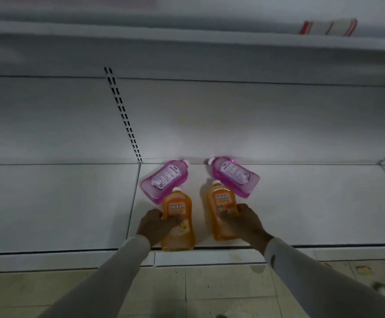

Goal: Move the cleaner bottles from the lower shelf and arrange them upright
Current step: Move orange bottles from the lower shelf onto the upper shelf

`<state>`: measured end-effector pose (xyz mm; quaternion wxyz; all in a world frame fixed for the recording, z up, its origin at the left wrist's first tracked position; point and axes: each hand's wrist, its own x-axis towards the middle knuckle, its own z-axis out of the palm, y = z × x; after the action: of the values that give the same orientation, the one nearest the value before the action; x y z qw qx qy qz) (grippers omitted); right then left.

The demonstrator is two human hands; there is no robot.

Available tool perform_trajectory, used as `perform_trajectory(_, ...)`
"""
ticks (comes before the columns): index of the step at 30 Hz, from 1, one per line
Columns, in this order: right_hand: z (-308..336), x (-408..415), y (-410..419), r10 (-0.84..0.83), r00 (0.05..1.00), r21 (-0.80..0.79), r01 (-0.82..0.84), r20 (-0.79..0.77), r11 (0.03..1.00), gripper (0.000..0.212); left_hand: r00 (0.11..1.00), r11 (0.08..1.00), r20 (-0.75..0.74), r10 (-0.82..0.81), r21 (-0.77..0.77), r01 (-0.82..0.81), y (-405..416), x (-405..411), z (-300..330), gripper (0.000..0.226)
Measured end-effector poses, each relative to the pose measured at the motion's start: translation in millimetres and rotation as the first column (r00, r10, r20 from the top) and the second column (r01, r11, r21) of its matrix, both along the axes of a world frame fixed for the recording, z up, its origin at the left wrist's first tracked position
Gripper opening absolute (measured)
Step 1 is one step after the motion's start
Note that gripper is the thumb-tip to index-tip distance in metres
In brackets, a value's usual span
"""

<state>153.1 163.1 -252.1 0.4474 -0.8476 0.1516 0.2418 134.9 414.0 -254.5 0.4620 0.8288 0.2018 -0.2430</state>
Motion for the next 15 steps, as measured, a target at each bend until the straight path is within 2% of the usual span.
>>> perform_trajectory(4, -13.0, 24.6, 1.2, -0.033, 0.999, 0.012, 0.033, -0.017, 0.999, 0.038, 0.998, 0.997, -0.025, 0.064, 0.042, -0.063, -10.8, 13.5, -6.2, 0.049)
perform_trajectory(7, -12.1, 35.3, -1.2, 0.010, 0.997, 0.124, 0.000, -0.079, 0.992, 0.034, 0.995, 0.995, -0.033, 0.094, -0.032, -0.095, -16.3, 18.7, -2.6, 0.070)
perform_trajectory(9, -10.5, 39.0, -2.4, 0.028, 0.993, 0.182, -0.006, -0.118, 0.983, 0.035, 0.992, 0.990, -0.048, 0.114, -0.079, -0.118, -15.0, 19.3, -2.3, 0.075)
perform_trajectory(15, 0.5, 36.4, -5.0, 0.074, 0.987, 0.256, -0.035, -0.144, 0.966, 0.040, 0.986, 0.974, -0.008, 0.166, -0.156, -0.166, -19.0, -1.3, 7.2, 0.031)
